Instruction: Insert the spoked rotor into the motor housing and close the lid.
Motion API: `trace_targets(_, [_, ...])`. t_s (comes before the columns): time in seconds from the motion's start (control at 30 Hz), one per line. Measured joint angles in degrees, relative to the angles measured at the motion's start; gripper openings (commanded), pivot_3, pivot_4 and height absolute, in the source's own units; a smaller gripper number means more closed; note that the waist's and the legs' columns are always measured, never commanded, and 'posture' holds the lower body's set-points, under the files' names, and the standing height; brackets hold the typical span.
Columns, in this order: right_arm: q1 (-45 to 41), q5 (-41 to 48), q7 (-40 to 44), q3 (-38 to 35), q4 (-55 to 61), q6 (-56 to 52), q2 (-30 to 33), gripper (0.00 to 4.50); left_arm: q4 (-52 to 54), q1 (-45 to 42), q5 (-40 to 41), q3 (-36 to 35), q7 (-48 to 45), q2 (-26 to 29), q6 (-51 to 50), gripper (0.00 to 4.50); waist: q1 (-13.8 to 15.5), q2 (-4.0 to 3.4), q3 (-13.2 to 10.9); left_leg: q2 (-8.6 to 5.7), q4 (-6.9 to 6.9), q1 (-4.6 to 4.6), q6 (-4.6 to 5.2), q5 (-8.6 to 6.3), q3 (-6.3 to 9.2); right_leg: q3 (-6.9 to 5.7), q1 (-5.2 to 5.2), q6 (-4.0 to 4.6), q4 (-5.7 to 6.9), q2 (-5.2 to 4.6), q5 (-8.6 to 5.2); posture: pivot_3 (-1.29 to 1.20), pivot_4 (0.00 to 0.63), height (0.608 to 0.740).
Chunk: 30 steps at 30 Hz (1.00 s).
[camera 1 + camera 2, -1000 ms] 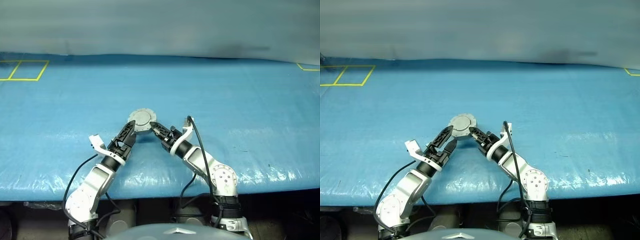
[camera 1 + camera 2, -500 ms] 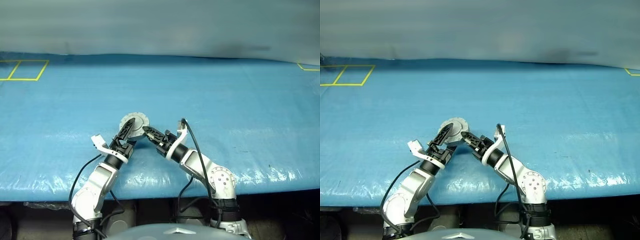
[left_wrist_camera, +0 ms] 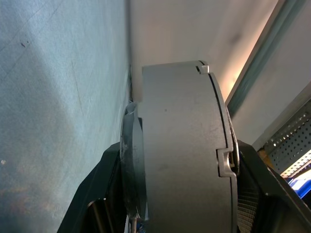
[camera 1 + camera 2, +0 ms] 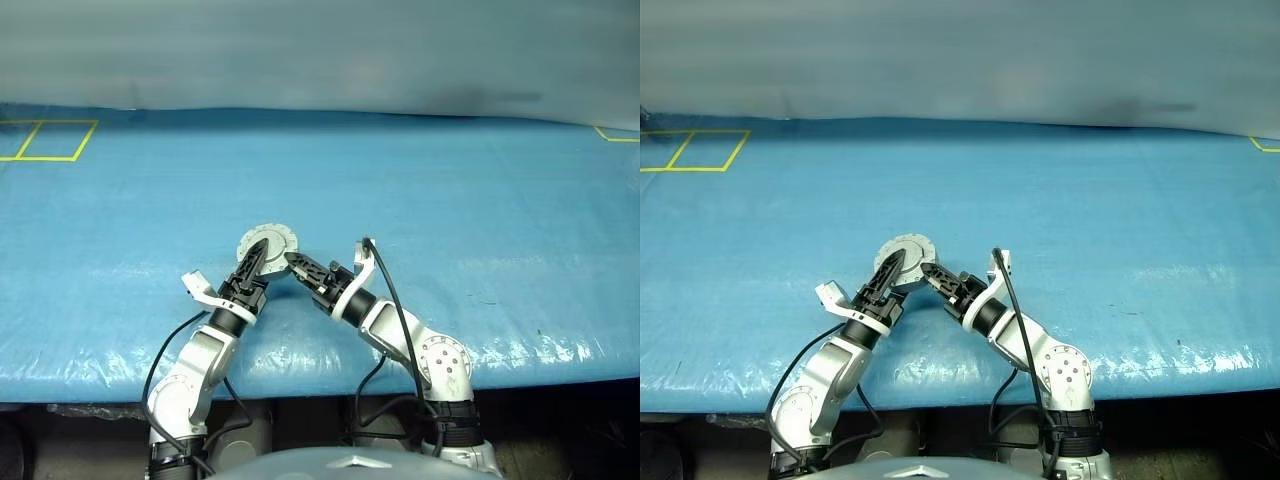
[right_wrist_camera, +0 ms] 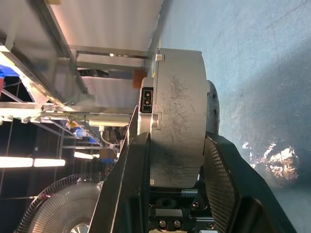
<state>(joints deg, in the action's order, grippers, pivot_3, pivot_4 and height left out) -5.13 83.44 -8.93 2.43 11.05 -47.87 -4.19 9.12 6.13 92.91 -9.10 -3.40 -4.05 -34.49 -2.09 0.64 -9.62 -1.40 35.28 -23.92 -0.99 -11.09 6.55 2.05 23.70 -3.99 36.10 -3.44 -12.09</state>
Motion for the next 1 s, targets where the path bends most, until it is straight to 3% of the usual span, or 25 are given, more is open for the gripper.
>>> trace_targets(0.13, [1.11, -1.59, 2.45, 0.25, 1.87, 0.06, 0.19, 3.50, -0.01, -0.33, -0.35, 0.23, 1.06, 0.05, 0.41, 2.44, 0.00, 0.00, 0.00, 0.00, 0.00, 0.00, 0.00, 0.00, 0.00, 0.00, 0.00, 0.00, -0.01, 0.00, 0.00, 0.00, 0.150, 0.740])
trace_targets(0.23, [1.91, -5.76, 5.81, 2.02, 5.68, -0.18, 4.01, 4.48, -0.64, -2.29, -2.05, -0.39, 2.21, 0.05, 1.75, 2.44, 0.04, 0.00, 0.00, -0.02, 0.03, 0.00, 0.00, 0.00, -0.01, 0.00, -0.03, -0.01, -0.01, 0.00, 0.01, 0.00, 0.150, 0.740])
trace_targets(0.4, [4.44, -23.28, 11.98, 8.28, 10.25, 2.63, 15.08, 4.50, -5.80, -8.80, -6.70, -3.63, 3.30, 1.06, 4.42, 2.44, 0.57, 0.04, 0.03, -0.04, 0.09, 0.02, 0.00, 0.00, 0.01, -0.03, -0.08, -0.03, -0.03, 0.02, 0.02, 0.00, 0.150, 0.740])
trace_targets(0.67, [10.36, -51.66, 17.40, 15.05, 12.43, 19.14, 22.52, 4.50, -25.97, -27.01, -18.79, -11.73, 0.14, 7.24, 11.50, 2.44, 0.65, 0.13, 0.02, -0.08, 0.19, 0.00, 0.01, -0.01, -0.03, 0.01, -0.14, -0.20, -0.09, 0.05, 0.11, 0.00, 0.150, 0.740])
trace_targets(0.83, [13.58, -68.94, 16.31, 18.18, 8.22, 33.04, 22.41, 4.50, -45.21, -40.18, -24.36, -16.86, -3.39, 10.23, 14.96, 2.44, 1.13, 0.37, -0.12, -0.08, 0.25, -0.04, 0.00, 0.00, 0.04, -0.02, -0.17, -0.35, -0.09, 0.09, 0.20, 0.00, 0.150, 0.740])
trace_targets(1.0, [14.84, -74.69, 16.20, 17.73, 5.45, 38.62, 19.93, 4.50, -59.46, -49.89, -29.32, -20.29, -6.79, 12.53, 17.58, 2.44, 0.81, 0.54, -0.22, -0.10, 0.28, -0.06, 0.02, -0.01, 0.01, 0.03, -0.18, -0.66, -0.12, 0.07, 0.39, 0.00, 0.150, 0.740])
